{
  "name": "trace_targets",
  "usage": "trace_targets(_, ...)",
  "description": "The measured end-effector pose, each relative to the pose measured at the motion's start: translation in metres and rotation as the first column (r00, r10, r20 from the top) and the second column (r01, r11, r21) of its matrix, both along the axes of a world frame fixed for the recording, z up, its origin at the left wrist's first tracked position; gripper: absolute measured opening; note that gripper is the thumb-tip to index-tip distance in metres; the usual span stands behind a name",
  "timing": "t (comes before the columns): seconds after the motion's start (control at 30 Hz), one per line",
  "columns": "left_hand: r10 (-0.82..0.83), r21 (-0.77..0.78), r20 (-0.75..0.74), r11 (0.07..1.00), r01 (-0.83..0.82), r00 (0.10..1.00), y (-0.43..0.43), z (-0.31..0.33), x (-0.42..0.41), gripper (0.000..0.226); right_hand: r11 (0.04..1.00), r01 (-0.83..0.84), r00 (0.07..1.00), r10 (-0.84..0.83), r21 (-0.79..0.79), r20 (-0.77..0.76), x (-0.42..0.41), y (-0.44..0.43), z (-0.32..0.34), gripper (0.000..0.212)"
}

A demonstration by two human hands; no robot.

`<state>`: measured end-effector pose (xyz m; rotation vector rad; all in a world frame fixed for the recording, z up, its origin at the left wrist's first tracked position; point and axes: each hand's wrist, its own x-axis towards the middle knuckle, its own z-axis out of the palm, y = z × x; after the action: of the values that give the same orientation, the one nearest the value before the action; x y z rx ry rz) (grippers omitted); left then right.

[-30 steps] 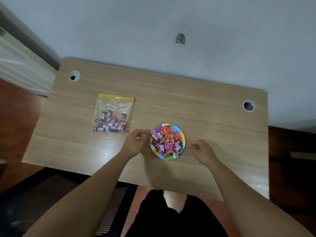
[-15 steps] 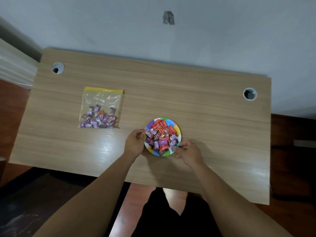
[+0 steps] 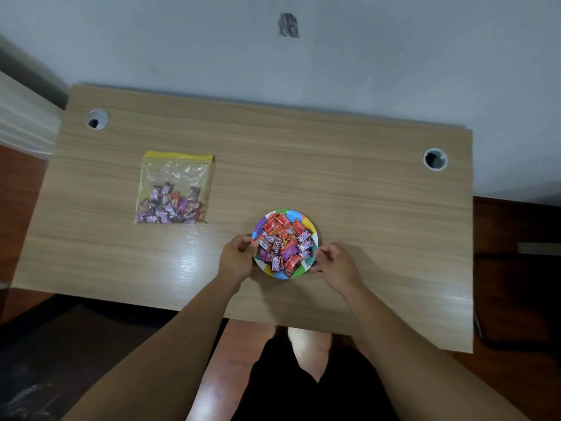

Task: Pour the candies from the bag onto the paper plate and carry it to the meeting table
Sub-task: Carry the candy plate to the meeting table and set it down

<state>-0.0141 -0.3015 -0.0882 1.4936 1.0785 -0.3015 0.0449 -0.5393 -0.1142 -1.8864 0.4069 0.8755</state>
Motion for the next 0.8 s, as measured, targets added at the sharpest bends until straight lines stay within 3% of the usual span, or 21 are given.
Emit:
trace_targets(0.37,-0.011,-0.141,0.113,0.990,0.027,0.994,-0.004,0.039,0.004,0.022,0.999,0.039,0.992,-0.038,-0.007,0.123,-0.003,-0.014,0.040,0.012)
trace_targets(0.8,-0.181,-0.165,0.314,0.956,0.241,0.932,-0.013,0.115,0.061,0.010,0.974,0.218,0.923,-0.227,0.067,0.311,0.015,-0.039,0.121,0.011)
